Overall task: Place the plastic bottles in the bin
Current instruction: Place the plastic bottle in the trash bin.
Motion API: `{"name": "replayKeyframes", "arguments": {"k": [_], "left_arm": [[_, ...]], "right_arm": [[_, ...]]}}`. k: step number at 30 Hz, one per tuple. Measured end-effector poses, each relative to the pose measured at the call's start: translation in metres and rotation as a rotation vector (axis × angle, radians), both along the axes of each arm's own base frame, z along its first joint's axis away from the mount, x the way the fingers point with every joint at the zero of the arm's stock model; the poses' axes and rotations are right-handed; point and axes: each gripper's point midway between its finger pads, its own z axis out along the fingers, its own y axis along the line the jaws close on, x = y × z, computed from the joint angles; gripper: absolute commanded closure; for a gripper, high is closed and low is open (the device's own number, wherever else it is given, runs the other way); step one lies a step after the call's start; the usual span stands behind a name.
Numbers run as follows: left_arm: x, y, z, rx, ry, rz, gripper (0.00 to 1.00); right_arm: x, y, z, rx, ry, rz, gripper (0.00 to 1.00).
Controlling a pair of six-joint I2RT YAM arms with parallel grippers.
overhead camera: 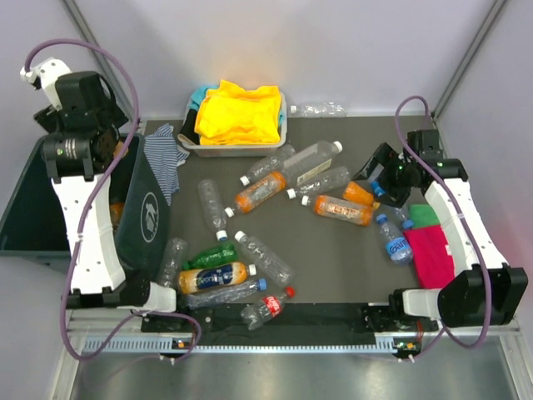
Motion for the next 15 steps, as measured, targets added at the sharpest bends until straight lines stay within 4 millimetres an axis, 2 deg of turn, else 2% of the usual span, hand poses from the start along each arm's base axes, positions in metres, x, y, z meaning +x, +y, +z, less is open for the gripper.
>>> {"name": "replayKeyframes", "arguments": {"k": [4,8,10,15], "left_arm": [[-0.022,0.005,-0.002,0.014,-0.003,0.040,0.01],[-0.024,0.000,0.000,0.004,-0.013,0.007,0.01],[-0.020,-0.008,0.000,-0.016,-0.020,-0.040,0.01],[-0.006,-0.041,-0.002,-0.098,-0.039,-0.227,0.01]], "right_arm": [[0.002,0.003,-0.002,0.006,0.000,0.016,0.01],[0.004,0.014,0.001,-0.005,-0.037,0.079,0.01],[0.001,0.027,0.000,-0.015,-0.049,0.137,0.01],[-0.012,0.083,0.004,-0.011,-0.132,0.373,0.01]]}}
